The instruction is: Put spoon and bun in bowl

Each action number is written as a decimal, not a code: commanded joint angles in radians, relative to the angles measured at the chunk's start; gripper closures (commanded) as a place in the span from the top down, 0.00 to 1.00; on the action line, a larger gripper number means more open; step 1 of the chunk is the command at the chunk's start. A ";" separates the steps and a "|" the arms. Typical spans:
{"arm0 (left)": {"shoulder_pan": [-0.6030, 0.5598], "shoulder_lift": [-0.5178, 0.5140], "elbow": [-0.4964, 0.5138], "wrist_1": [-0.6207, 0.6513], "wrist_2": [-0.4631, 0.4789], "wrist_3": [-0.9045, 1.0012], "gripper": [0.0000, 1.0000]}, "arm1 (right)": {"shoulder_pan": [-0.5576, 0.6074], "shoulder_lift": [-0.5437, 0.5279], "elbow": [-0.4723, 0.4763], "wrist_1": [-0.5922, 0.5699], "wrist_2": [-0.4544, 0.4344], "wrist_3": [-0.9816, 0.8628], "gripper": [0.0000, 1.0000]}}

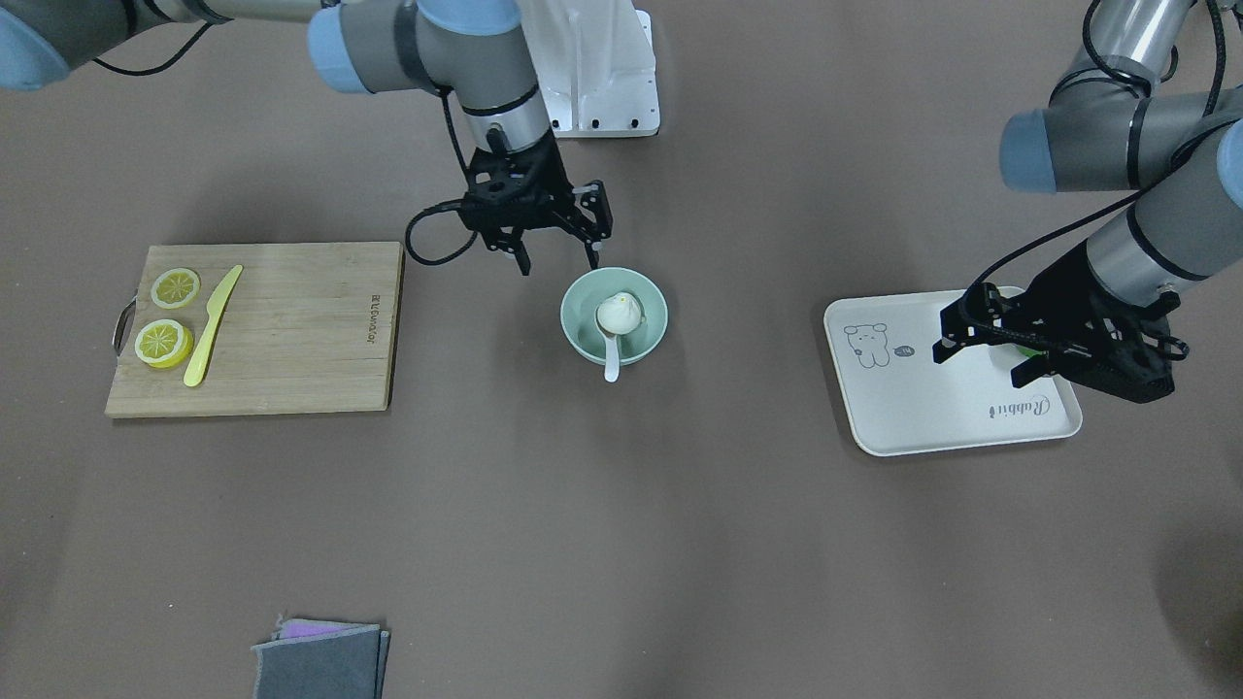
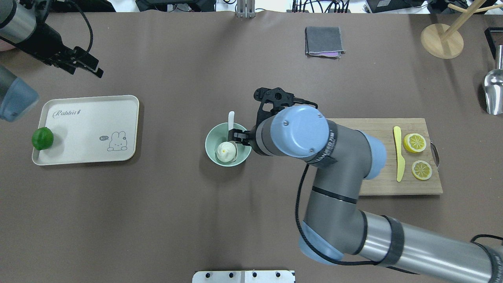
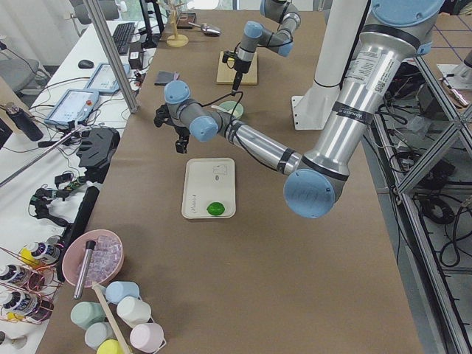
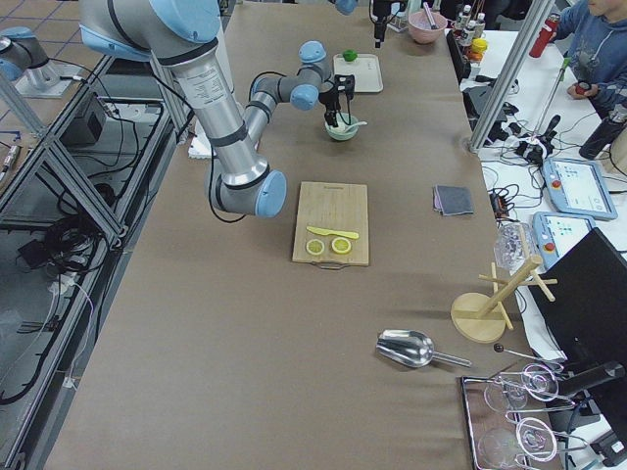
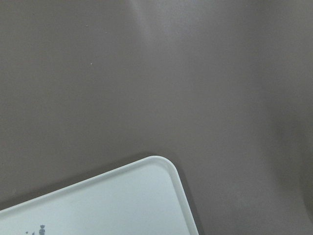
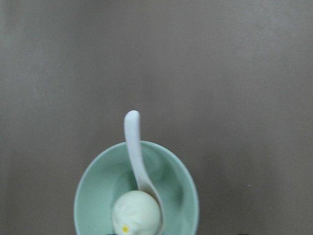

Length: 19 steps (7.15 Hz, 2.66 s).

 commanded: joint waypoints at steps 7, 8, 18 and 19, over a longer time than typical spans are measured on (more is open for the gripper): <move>-0.350 0.051 -0.029 0.440 0.017 0.722 0.97 | 0.794 -0.554 -0.003 -0.008 0.619 -1.018 0.99; -0.373 0.098 -0.036 0.433 0.017 0.778 0.97 | 0.854 -0.562 -0.064 -0.006 0.646 -1.134 0.99; -0.443 0.329 -0.029 0.339 0.017 0.836 0.98 | 1.021 -0.585 -0.134 -0.087 0.674 -1.402 0.99; -0.444 0.333 -0.012 0.332 0.015 0.838 0.98 | 1.023 -0.608 -0.144 -0.083 0.674 -1.423 0.99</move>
